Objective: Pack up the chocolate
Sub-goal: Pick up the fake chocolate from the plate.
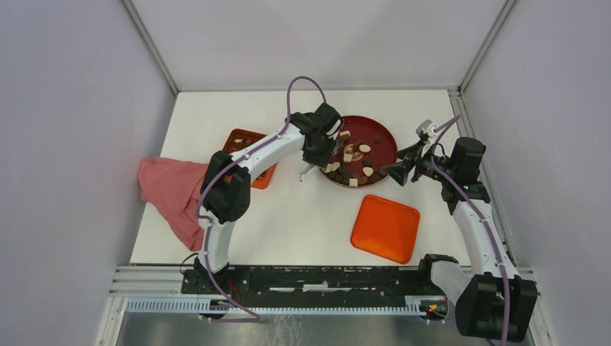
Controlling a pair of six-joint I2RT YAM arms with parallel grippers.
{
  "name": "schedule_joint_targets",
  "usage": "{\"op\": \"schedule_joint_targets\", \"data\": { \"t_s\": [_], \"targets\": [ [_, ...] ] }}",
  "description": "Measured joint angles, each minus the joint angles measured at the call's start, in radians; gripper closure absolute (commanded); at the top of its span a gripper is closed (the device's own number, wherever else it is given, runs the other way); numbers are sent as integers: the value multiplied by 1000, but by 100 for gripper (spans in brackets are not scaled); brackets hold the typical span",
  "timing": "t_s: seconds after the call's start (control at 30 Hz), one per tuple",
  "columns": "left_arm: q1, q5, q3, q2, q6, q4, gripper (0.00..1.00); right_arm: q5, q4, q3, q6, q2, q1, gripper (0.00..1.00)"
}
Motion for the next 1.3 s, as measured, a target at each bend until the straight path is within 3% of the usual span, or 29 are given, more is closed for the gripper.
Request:
{"op": "schedule_joint_targets", "data": {
  "t_s": [1.07,1.23,1.3],
  "targets": [
    [0,23,40,55,13,-24,54,0,0,0,0,0,0,27],
    [0,19,59,67,13,-31,58,0,0,0,0,0,0,27],
    [0,18,72,74,13,-33,69,0,0,0,0,0,0,27]
  ]
}}
